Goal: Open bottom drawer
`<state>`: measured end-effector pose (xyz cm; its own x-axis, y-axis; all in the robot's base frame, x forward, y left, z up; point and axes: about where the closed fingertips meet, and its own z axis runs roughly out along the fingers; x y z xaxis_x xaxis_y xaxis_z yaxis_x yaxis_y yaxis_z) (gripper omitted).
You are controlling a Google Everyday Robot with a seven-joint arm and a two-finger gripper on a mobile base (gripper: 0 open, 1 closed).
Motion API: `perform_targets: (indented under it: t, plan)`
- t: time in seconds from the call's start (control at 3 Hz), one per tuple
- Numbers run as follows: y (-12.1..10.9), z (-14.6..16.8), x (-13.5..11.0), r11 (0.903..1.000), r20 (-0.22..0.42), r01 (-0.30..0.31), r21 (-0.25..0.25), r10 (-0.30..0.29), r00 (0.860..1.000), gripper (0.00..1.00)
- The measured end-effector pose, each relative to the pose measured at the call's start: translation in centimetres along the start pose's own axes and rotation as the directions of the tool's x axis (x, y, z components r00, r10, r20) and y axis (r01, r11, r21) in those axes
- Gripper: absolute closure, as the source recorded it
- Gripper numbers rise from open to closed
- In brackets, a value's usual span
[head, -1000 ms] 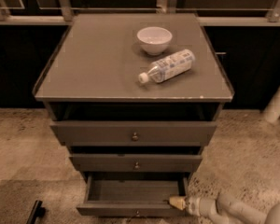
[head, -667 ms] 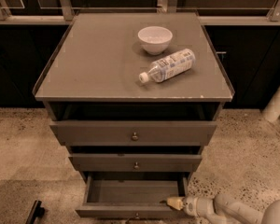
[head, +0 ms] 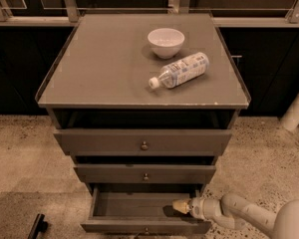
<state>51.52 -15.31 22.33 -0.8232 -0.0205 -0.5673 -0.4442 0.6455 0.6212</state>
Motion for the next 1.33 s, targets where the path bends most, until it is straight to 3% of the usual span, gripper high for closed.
perform_targets:
  t: [0.33,0.67,1.33]
  plan:
    - [0.0,1.3,-2.0,0.9998,-0.027,0.019,0.0,-0.019,0.999,1.0]
    - [-1.7,2.5,-0.9,0.9996,-0.058,-0.029,0.005,0.029,0.998,1.0]
    - [-3.7,2.7,4.4,0.9879,-0.092,-0.155,0.013,0.155,0.984,1.0]
